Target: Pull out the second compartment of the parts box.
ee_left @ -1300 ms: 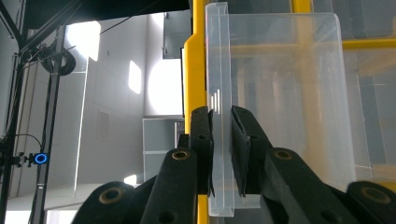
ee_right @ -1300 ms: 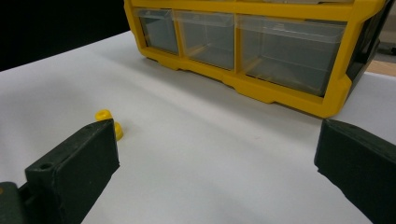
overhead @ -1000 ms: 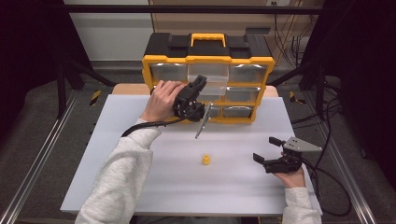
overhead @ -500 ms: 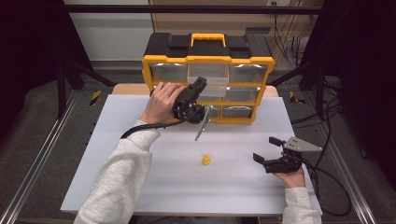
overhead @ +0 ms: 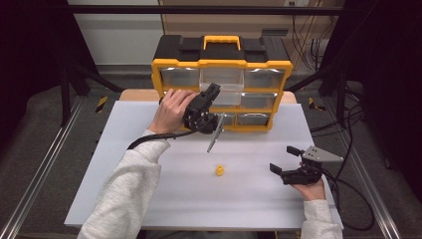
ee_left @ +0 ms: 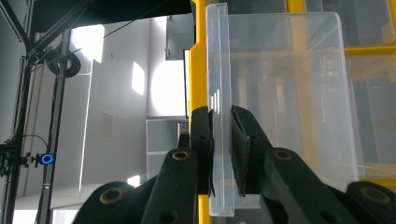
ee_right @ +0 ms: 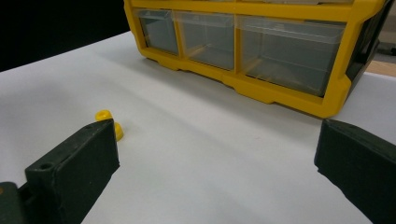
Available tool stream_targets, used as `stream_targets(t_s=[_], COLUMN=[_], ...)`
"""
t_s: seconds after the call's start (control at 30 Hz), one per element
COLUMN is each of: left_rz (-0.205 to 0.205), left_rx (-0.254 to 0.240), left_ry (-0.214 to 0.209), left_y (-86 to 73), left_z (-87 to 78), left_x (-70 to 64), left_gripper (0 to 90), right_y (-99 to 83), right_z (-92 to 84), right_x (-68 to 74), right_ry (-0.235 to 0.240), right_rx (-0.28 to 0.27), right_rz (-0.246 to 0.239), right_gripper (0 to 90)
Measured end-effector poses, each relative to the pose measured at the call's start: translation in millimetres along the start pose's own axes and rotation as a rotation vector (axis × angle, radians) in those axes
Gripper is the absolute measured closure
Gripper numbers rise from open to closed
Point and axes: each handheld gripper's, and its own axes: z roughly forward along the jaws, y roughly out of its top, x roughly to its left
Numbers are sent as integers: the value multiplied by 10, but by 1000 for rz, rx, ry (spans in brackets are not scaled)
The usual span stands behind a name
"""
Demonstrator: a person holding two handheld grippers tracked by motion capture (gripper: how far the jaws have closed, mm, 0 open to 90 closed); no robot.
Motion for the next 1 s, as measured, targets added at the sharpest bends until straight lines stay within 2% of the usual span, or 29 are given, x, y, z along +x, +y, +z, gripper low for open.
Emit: stream_targets(t_s=[1.0], left_rz=[2], left_rx=[-16], left_ry=[3], left_y=[51], left_z=[-152], left_x=[1], left_gripper=[795], right_y=[0], right_z=[-2], right_x=[-1], right_ry=[-1], right_rx=[0], right_rz=[0], right_gripper=[3])
